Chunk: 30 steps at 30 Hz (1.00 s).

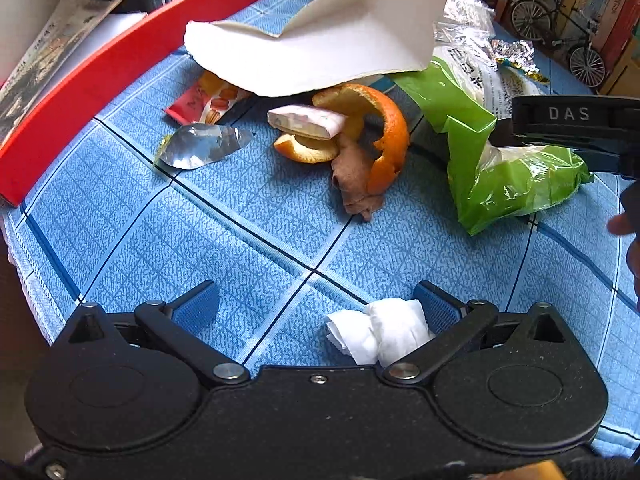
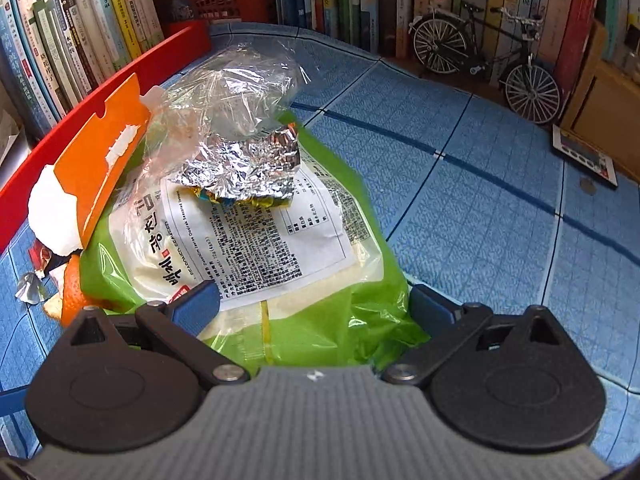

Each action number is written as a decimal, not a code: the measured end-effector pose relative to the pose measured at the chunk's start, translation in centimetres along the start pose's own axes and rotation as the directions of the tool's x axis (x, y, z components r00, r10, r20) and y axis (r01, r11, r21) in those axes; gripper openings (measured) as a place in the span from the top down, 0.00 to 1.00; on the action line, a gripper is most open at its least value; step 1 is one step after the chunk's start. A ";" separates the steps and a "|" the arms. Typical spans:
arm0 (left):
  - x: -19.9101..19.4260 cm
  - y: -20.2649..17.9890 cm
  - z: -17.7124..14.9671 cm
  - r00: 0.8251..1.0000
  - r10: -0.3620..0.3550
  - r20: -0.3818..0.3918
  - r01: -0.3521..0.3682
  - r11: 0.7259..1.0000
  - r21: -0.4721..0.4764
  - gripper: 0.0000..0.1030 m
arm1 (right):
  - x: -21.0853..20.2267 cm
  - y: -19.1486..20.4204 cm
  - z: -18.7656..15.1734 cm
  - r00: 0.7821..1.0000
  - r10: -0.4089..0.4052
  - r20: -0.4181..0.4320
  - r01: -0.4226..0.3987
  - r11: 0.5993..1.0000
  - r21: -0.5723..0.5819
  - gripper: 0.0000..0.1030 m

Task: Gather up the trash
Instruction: 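Grasp the white tissue with the left tool while the right tool grasps the clear plastic bag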

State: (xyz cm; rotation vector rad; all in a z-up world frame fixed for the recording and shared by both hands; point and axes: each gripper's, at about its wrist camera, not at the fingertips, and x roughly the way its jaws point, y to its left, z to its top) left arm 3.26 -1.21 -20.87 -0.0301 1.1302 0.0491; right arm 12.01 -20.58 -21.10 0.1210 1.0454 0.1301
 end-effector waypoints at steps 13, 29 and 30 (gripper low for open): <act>-1.1 0.8 0.4 0.997 -0.070 0.023 0.071 0.997 -0.007 0.31 | -1.3 0.3 0.2 1.000 0.025 0.015 -0.025 0.999 -0.026 0.16; -6.0 0.3 0.0 0.984 -0.152 0.091 0.149 0.988 0.040 0.89 | -9.3 0.7 0.2 0.980 -0.013 0.197 0.028 0.997 -0.072 0.68; -6.4 0.2 0.1 0.983 -0.153 0.102 0.149 0.988 0.046 0.87 | -9.7 0.6 0.3 0.979 -0.023 0.202 0.038 0.997 -0.072 0.68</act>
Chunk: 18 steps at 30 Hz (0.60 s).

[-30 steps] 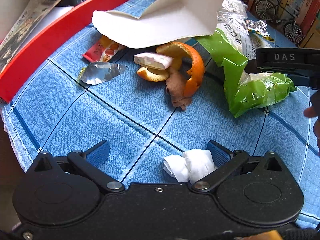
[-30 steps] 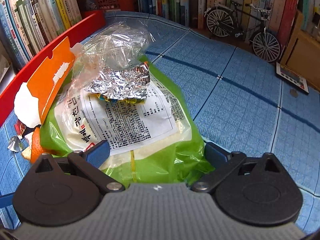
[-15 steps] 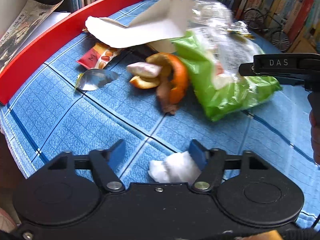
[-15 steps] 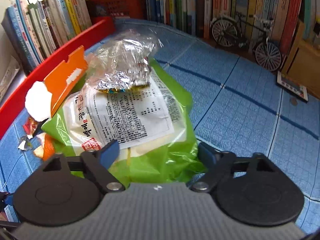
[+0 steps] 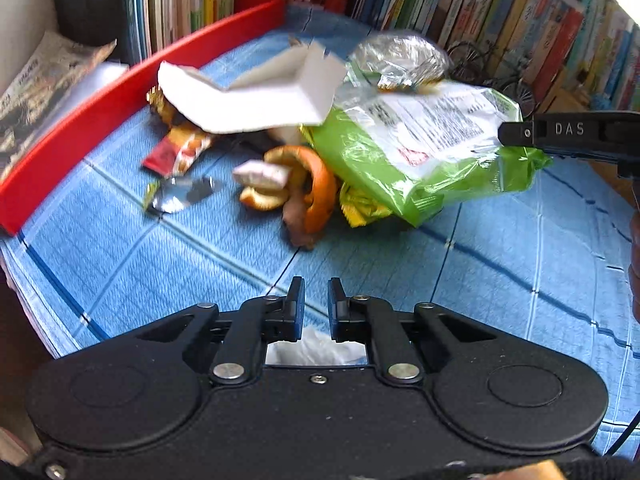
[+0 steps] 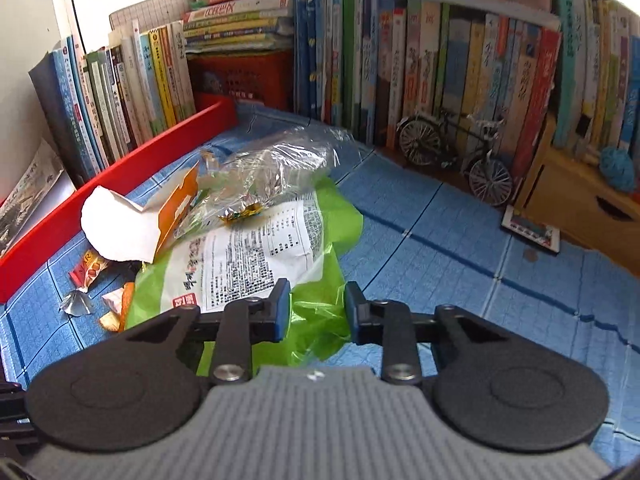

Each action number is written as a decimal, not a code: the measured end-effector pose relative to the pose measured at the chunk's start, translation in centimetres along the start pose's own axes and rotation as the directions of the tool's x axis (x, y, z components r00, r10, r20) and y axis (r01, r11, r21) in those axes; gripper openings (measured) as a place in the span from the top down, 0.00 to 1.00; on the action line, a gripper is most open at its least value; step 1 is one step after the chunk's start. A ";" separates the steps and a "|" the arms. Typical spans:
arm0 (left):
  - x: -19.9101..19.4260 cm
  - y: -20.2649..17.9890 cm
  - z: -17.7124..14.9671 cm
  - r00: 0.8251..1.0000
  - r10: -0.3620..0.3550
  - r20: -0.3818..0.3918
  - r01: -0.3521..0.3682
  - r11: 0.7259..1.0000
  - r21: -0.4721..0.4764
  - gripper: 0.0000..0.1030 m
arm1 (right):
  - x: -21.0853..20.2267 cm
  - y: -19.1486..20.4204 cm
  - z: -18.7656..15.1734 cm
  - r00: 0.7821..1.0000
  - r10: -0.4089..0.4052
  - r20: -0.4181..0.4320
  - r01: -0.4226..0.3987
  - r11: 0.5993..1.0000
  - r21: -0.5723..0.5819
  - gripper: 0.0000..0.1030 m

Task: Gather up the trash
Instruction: 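Grasp the white tissue with the left tool while the right tool grasps the clear plastic bag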

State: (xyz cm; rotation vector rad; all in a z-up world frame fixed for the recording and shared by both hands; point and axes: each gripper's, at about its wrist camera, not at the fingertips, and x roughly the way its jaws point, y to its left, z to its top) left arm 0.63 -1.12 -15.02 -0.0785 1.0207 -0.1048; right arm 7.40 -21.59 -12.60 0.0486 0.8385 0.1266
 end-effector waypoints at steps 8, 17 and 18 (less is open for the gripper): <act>-1.7 -0.7 -1.5 0.999 0.025 0.024 -0.026 0.998 0.062 0.45 | -2.6 -0.8 -0.3 0.998 -0.060 -0.002 0.060 0.998 -0.030 0.69; 2.4 -0.8 -3.5 0.994 0.050 -0.101 -0.043 0.997 0.065 0.52 | -1.9 -2.3 -2.2 0.997 0.005 -0.083 -0.002 0.999 0.034 0.18; 2.4 -0.8 -3.6 0.995 0.055 -0.088 -0.049 0.996 0.069 0.55 | -1.6 -2.4 -2.3 0.996 0.037 -0.087 -0.033 0.999 0.042 0.15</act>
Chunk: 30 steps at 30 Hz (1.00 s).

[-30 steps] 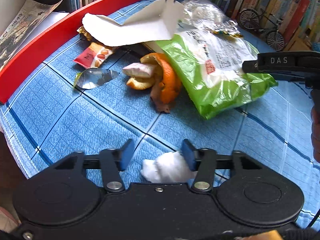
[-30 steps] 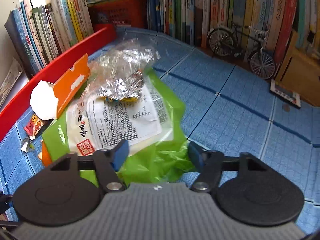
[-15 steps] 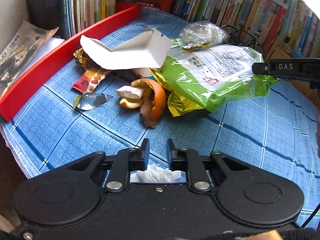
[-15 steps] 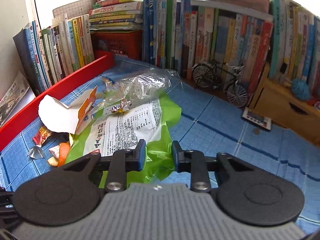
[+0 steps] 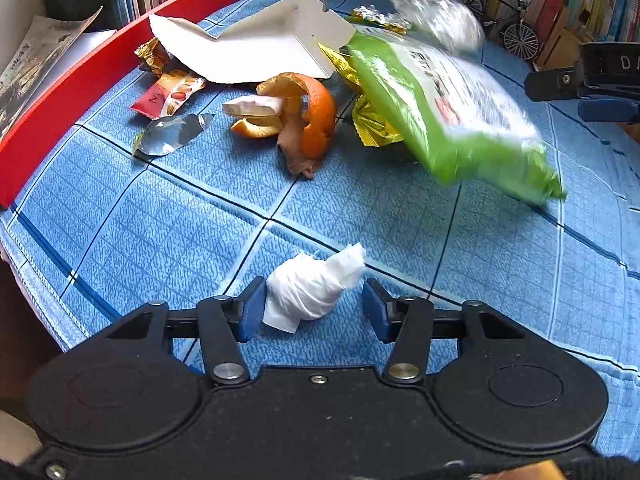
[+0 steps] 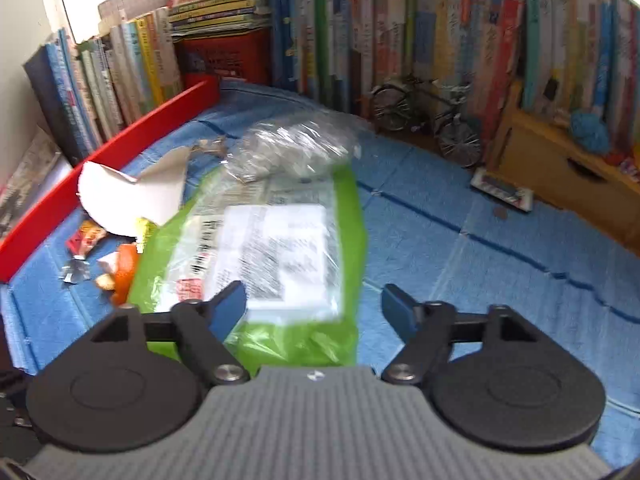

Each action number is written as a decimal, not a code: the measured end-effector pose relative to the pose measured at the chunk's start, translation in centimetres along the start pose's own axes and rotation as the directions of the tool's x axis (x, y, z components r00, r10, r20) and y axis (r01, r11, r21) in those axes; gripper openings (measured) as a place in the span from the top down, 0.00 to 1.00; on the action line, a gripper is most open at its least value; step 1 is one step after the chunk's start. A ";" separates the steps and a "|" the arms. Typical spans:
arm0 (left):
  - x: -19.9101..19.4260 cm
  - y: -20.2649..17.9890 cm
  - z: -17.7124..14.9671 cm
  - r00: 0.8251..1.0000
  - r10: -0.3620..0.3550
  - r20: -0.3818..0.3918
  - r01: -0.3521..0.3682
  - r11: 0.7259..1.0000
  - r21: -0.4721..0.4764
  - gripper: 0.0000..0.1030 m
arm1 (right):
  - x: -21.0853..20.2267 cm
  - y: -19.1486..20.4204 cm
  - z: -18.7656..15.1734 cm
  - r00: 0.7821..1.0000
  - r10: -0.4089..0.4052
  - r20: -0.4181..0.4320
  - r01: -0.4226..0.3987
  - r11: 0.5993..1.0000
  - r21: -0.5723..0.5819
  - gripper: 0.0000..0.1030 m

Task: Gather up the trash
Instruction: 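Grasp the white tissue with the left tool while the right tool grasps the clear plastic bag, then carry the tissue and plastic bag with both tools over the black trash bin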

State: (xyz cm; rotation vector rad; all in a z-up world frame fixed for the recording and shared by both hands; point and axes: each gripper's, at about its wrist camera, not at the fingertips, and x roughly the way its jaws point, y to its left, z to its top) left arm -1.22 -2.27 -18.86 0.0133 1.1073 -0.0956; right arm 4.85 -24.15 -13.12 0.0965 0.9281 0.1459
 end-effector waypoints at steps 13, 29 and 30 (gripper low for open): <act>-2.5 0.4 1.4 0.995 0.014 0.102 -0.013 1.000 -0.006 0.69 | 5.0 2.6 1.6 0.999 0.035 -0.016 -0.036 0.999 -0.019 0.00; -4.7 1.3 3.0 0.986 0.034 0.164 -0.024 0.998 -0.058 0.69 | 10.3 3.7 9.3 0.996 -0.049 0.075 0.042 0.994 0.101 0.00; -4.8 1.5 3.2 0.985 0.038 0.167 -0.028 0.997 -0.066 0.69 | 10.8 3.6 9.6 0.997 -0.049 0.066 0.041 0.993 0.113 0.03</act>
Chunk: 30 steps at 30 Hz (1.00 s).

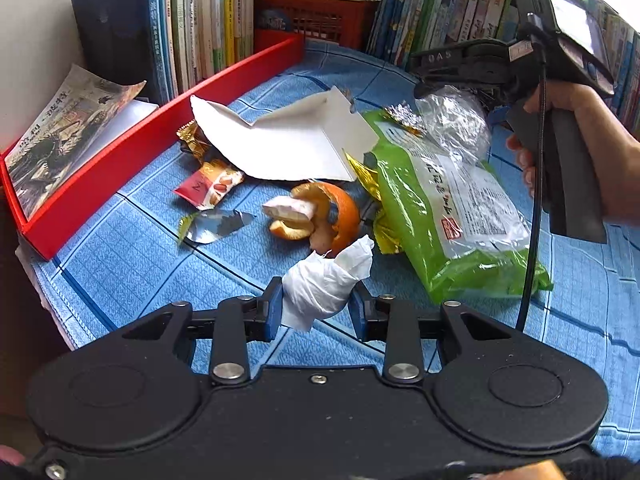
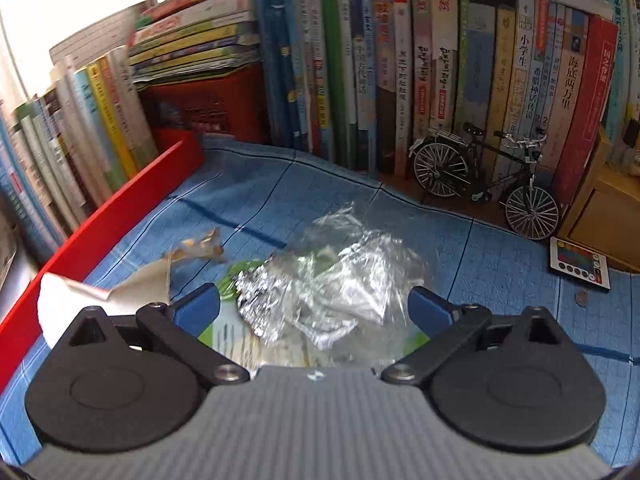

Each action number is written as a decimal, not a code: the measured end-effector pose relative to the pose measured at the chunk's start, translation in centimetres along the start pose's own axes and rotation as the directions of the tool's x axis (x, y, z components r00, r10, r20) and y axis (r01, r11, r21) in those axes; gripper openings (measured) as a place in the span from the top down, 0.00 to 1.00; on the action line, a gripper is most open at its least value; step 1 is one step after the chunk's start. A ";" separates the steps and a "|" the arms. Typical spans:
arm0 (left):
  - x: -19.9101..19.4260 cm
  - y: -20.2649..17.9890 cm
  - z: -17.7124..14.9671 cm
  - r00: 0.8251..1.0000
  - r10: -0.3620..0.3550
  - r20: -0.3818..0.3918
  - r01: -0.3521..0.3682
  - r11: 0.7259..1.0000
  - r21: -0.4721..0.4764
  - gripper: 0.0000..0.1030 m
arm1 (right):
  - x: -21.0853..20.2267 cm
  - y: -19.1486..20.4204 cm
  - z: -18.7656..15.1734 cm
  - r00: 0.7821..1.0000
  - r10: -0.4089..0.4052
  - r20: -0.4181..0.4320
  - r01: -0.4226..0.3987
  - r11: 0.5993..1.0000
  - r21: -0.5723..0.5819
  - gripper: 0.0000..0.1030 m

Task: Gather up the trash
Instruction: 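Carry the tissue and plastic bag with both tools over the black trash bin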

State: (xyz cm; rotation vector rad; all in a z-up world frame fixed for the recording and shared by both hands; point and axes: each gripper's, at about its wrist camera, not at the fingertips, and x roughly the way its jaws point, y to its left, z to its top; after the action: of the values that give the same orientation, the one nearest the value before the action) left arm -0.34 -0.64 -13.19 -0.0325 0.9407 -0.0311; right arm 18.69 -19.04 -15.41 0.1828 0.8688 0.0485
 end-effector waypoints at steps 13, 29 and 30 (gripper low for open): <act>-0.7 2.9 1.8 0.999 0.049 0.019 -0.047 0.995 -0.091 0.69 | -2.9 -0.1 0.0 0.999 0.038 -0.001 -0.038 0.999 -0.031 0.62; -5.7 8.8 -1.9 0.989 0.144 -0.008 -0.143 0.974 -0.178 0.69 | -13.6 7.9 -6.3 0.918 0.380 -0.108 -0.394 0.905 -0.161 0.63; -5.9 9.3 -2.2 0.990 0.143 -0.017 -0.144 0.973 -0.179 0.69 | -14.0 8.7 -7.0 0.914 0.387 -0.119 -0.402 0.900 -0.165 0.63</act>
State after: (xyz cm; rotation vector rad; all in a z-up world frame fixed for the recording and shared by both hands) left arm -5.54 8.88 -10.11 -0.1317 0.9454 0.1884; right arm 4.62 -11.14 -7.73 0.1799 0.8944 0.5212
